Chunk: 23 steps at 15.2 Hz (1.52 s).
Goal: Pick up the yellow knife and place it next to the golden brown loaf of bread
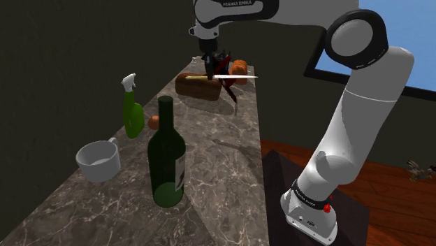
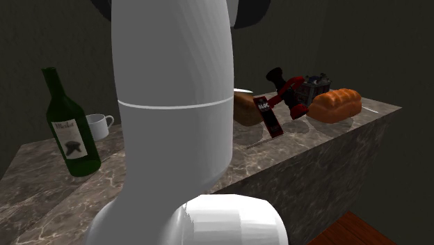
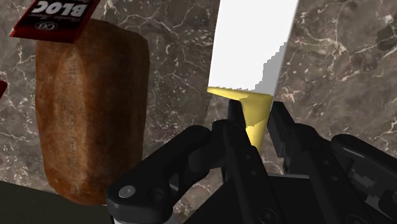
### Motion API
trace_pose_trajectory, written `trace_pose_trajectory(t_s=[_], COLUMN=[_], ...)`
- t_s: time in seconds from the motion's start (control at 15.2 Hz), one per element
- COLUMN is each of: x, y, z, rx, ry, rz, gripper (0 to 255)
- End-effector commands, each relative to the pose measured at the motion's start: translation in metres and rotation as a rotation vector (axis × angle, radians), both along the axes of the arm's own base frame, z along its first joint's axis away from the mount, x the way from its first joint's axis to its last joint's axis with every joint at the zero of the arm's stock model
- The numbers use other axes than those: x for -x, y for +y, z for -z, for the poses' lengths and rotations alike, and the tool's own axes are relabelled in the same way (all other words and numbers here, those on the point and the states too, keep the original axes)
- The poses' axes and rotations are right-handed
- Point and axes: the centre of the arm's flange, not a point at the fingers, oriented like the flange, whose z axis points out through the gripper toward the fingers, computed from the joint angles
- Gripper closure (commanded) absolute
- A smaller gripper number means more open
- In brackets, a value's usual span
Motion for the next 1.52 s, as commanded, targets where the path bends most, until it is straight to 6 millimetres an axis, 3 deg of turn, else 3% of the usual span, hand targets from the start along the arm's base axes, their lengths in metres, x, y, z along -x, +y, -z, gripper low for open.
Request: trace_pose_trajectory(t_s=[0.0, 1.45], x=[0.000, -0.029], y=[-0.027, -0.316], z=[-0.001, -0.002], rx=[0.000, 0.000], ry=[0.001, 0.001], rz=[-0.001, -0.001], gripper=[255, 255])
